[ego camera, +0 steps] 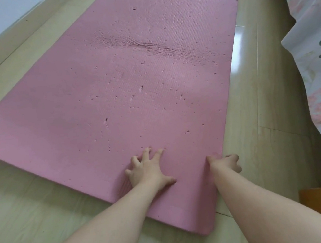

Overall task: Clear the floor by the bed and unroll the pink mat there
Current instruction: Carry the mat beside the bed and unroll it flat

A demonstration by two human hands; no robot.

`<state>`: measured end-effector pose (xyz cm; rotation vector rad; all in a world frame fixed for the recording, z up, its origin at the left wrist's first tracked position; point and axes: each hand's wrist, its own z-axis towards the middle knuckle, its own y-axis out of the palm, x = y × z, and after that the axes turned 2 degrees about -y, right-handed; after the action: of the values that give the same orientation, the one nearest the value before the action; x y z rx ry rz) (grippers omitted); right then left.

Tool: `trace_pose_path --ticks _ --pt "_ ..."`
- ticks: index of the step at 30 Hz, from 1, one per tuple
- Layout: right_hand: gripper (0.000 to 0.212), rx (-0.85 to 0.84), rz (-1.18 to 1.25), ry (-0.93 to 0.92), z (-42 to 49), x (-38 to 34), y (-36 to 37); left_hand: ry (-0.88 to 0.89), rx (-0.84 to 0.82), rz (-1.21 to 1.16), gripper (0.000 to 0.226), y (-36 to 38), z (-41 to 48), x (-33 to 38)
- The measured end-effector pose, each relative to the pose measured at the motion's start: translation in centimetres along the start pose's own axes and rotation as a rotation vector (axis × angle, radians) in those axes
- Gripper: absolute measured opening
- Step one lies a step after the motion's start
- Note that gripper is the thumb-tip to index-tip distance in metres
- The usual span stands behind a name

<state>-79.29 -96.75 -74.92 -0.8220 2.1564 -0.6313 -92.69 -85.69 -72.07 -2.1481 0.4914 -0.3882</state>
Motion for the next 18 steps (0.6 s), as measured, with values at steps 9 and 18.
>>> trace_pose_path --ticks 9,18 --pt "0.060 -0.211 -0.804 -0.724 -6.5 0.3 2.6 0.011 -0.058 0.034 0.108 0.7 0.0 -5.2" --pt "0.107 -0.343 -1.000 -0.708 -7.4 1.0 3.0 0.060 -0.150 0.106 0.117 -0.6 0.1 -7.8"
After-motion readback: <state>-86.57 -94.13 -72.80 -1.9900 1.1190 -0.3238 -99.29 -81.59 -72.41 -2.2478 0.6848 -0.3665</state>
